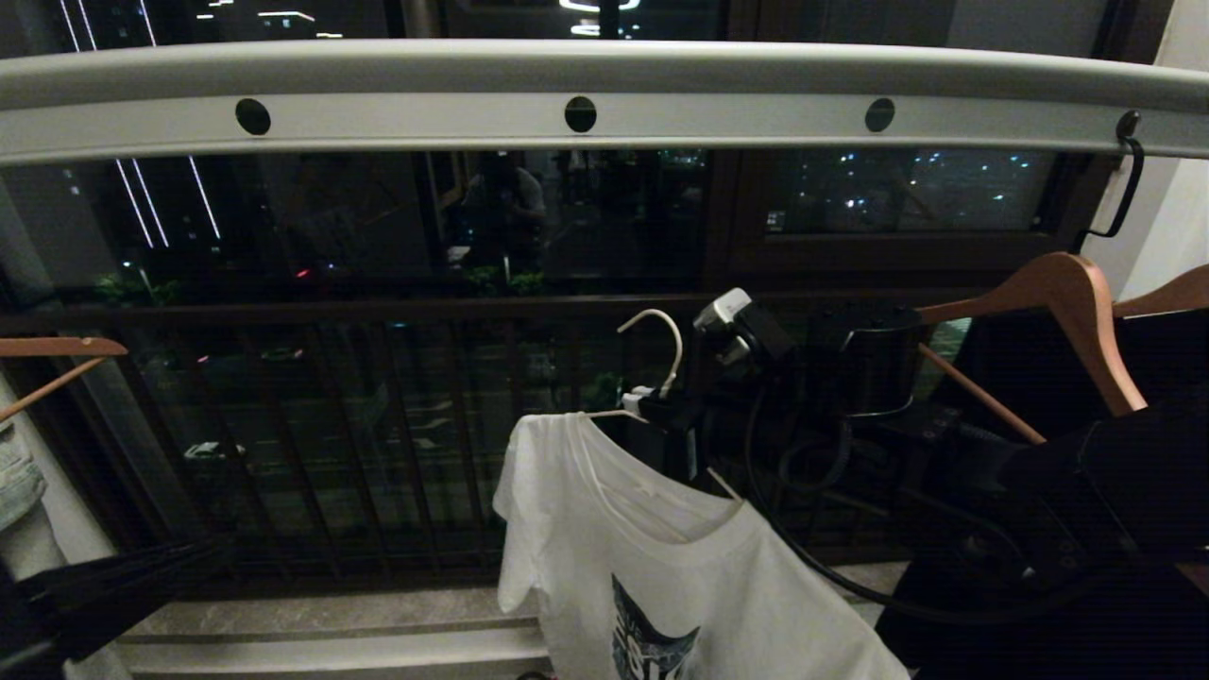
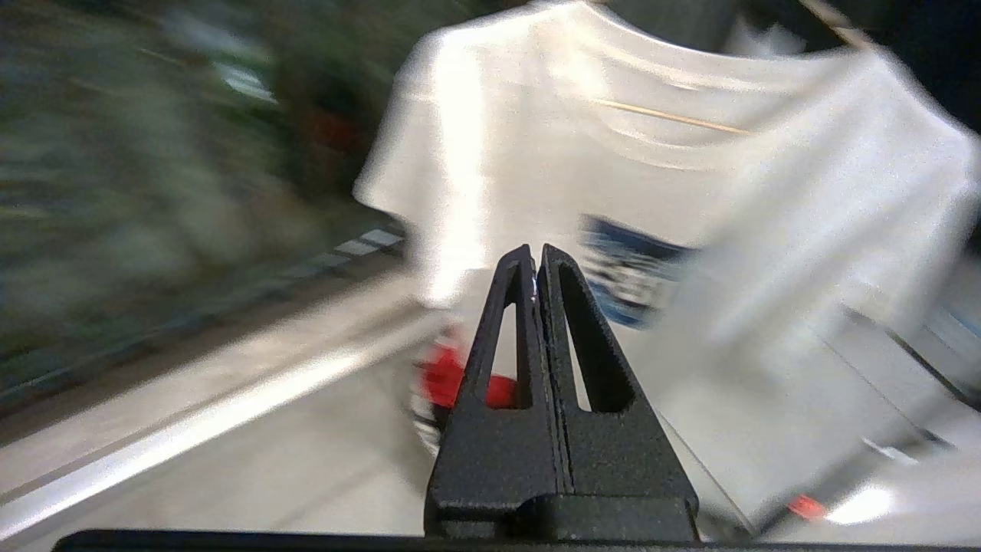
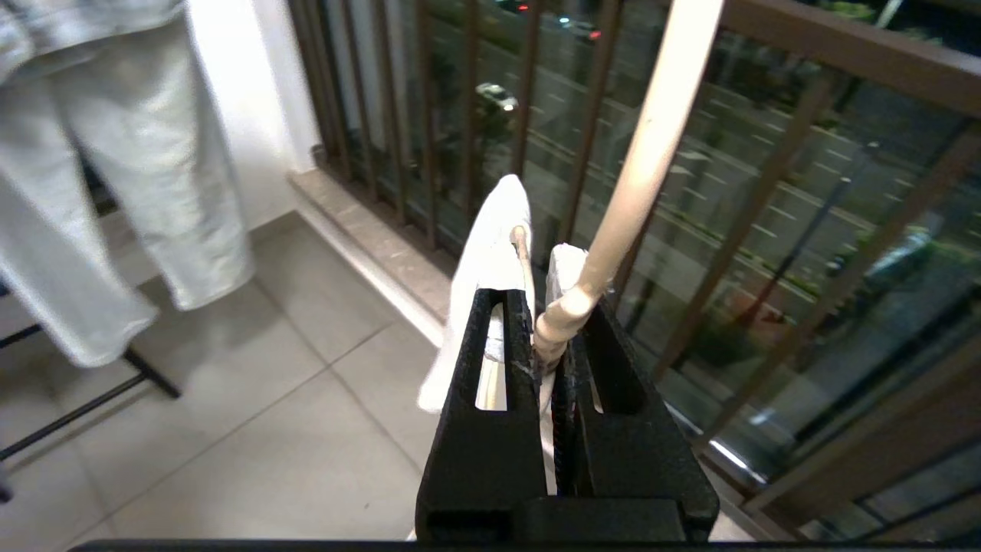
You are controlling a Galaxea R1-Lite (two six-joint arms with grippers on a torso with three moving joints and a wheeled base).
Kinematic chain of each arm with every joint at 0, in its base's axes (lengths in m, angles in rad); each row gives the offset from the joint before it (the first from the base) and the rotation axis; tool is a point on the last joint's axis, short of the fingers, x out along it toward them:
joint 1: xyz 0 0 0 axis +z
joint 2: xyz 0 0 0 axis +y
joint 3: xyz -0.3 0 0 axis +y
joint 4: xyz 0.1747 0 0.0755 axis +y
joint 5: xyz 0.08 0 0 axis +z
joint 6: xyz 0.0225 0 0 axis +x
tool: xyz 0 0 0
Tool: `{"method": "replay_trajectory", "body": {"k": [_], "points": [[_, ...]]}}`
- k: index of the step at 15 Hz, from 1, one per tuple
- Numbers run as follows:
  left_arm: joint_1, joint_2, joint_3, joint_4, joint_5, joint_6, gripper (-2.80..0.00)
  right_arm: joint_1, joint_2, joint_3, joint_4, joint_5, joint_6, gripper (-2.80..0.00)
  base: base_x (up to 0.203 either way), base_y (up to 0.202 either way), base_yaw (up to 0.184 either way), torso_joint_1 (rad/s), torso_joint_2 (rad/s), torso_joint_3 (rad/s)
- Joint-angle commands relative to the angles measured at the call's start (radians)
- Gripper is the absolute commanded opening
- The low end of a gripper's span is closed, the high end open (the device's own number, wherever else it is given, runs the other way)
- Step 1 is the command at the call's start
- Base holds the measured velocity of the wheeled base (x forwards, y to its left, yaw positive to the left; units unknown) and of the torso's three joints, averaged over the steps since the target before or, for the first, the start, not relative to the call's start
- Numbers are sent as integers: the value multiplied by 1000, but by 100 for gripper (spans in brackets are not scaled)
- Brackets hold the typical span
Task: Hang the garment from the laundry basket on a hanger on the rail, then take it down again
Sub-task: Take the clothes off the clothes rack
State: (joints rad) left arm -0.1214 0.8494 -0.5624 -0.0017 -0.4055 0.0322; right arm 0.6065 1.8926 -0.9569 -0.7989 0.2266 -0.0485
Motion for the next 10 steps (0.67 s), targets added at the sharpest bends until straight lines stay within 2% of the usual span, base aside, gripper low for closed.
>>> {"method": "replay_trajectory", "body": {"k": [1,3,4,6,9,10], "points": [[-124,359,-148,1,-16,4,-280,-15,12,-13,-5,-6,-1,-280,0,0,0,0,0,0],[-204,529,-244,1,-19,22,-280,-35,13,-24,-5,-9,1,-280,0,0,0,0,0,0],[-226,613,-285,-1,-21,51,-280,-40,13,-26,-5,-9,1,-280,0,0,0,0,0,0],[-252,758,-356,-5,-27,108,-280,-40,17,-26,-5,-9,1,-280,0,0,0,0,0,0],[-277,907,-442,-48,-34,124,-280,-42,44,-31,-5,-9,1,-280,0,0,0,0,0,0],[-283,921,-457,-74,-34,70,0,-42,60,-38,-5,-9,1,-280,0,0,0,0,0,0]]}}
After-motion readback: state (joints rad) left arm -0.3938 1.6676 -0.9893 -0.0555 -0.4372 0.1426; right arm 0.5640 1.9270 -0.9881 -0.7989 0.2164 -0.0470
